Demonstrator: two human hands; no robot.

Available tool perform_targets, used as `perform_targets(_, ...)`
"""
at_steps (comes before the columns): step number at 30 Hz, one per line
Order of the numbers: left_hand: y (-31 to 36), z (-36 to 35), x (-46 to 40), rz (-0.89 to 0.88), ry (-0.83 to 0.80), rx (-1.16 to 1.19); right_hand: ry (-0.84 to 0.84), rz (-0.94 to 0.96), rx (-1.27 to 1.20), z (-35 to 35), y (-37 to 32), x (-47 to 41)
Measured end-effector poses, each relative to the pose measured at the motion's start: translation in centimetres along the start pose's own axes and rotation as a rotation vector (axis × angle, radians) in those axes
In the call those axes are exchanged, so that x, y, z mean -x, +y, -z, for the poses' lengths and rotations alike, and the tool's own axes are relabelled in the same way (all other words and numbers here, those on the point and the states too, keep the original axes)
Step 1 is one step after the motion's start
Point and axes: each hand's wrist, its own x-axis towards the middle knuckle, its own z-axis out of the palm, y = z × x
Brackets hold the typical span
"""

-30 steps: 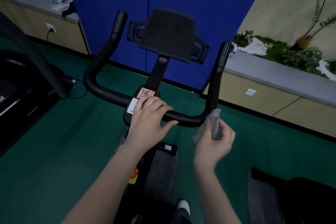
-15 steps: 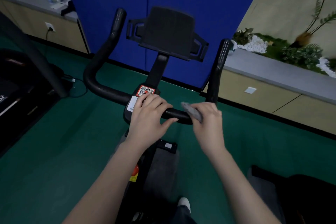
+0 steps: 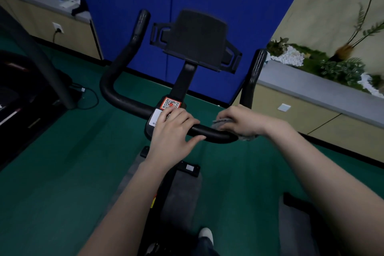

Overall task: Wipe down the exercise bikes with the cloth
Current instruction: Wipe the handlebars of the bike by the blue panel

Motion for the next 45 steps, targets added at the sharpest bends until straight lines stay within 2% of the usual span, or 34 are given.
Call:
perform_targets(7, -0.1, 0.1, 0.0, -0.006, 0.004, 0.002, -0.062, 0.024, 0.065, 0.9, 0.2, -0.5)
perform_targets(10, -0.1, 0.2, 0.0, -0.004, 0.007, 0.001, -0.004, 0.01, 0.081, 0.5, 0.3, 0.0)
perform_targets(15, -0.1, 0.1, 0.0, -0.011, 0.009, -0.006, 0.177, 0.04, -0.062, -1.0, 0.8, 1.0)
perform_targets(18, -0.1, 0.0, 0.1, -0.011, 0.016, -0.011, 0.35, 0.062, -0.07, -2.6, 1.3, 1.3)
perform_targets(21, -0.1, 0.0, 0.1, -0.014, 0.015, -0.012, 0.51, 0.078, -0.187, -3.9, 1.0, 2.0)
perform_targets(23, -0.2, 0.0, 0.1, -0.016, 0.011, -0.015, 0.738, 0.045, -0.222, -5.1, 0.9, 2.4)
perform_targets(25, -0.2, 0.0, 0.1, -0.01, 0.013, -0.015, 1.032, -0.113, -0.371, -6.9, 0.1, 2.6)
perform_targets(28, -0.2, -0.1, 0.1, -0.006, 0.014, -0.013, 1.444, -0.396, -0.779, -8.9, -1.6, 2.7)
perform_targets(30, -0.3, -0.1, 0.1, -0.01, 0.013, -0.019, 1.572, -0.561, -0.974, -9.3, -1.8, 2.3)
perform_targets(32, -0.3, 0.0, 0.1, -0.013, 0.013, -0.025, 1.508, -0.637, -1.172, -10.0, -1.4, 1.6)
perform_targets(35, -0.3, 0.0, 0.1, -0.016, 0.009, -0.033, 1.334, -0.599, -1.498, -10.8, -1.7, 0.9)
perform_targets(39, -0.3, -0.1, 0.1, -0.02, 0.013, -0.049, 1.232, -0.582, -1.618, -11.8, -3.6, 1.8)
perform_targets(45, -0.2, 0.0, 0.1, -0.028, 0.008, -0.067, 0.977, -0.496, -1.926, -12.5, -4.6, 2.4)
